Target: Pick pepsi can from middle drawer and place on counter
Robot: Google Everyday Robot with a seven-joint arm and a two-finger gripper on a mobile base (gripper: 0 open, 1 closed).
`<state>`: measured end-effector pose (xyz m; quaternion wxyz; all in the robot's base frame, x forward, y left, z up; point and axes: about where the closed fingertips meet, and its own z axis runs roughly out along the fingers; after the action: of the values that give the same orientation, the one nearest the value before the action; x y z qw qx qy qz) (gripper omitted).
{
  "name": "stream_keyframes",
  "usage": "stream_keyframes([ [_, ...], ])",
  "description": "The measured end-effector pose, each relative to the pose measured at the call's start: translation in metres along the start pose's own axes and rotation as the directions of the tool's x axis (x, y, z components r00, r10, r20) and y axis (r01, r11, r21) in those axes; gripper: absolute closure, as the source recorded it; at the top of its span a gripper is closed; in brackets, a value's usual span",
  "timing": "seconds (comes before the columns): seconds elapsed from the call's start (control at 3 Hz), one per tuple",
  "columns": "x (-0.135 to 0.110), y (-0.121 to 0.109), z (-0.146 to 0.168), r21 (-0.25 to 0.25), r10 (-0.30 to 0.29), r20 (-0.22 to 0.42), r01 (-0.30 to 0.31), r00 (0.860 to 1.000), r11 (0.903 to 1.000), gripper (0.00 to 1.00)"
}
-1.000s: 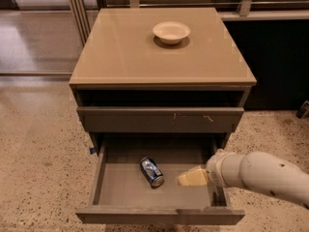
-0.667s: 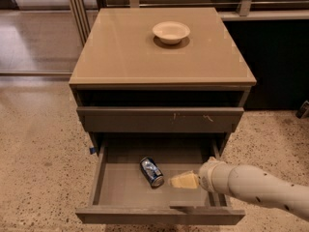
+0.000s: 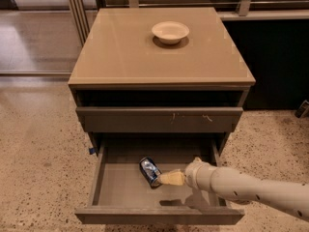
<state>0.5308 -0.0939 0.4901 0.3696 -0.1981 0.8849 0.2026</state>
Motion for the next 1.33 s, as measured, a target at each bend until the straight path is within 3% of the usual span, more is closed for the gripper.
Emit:
stream_keyframes([
  [0.33, 0.004, 0.006, 0.008, -0.023, 0.015, 0.005, -0.014, 1.000, 0.9996, 0.00],
  [0.67, -0.001, 0.031, 0.048, -0.105, 0.023, 0.024, -0.021, 0.999, 0.9943, 0.00],
  [1.0, 0.003, 0.050, 0.085, -0.152, 0.047, 0.028, -0.042, 0.999, 0.9875, 0.00],
  [1.33, 0.012, 0.059, 0.110, -0.144, 0.039, 0.017, -0.036, 0.999, 0.9889, 0.00],
])
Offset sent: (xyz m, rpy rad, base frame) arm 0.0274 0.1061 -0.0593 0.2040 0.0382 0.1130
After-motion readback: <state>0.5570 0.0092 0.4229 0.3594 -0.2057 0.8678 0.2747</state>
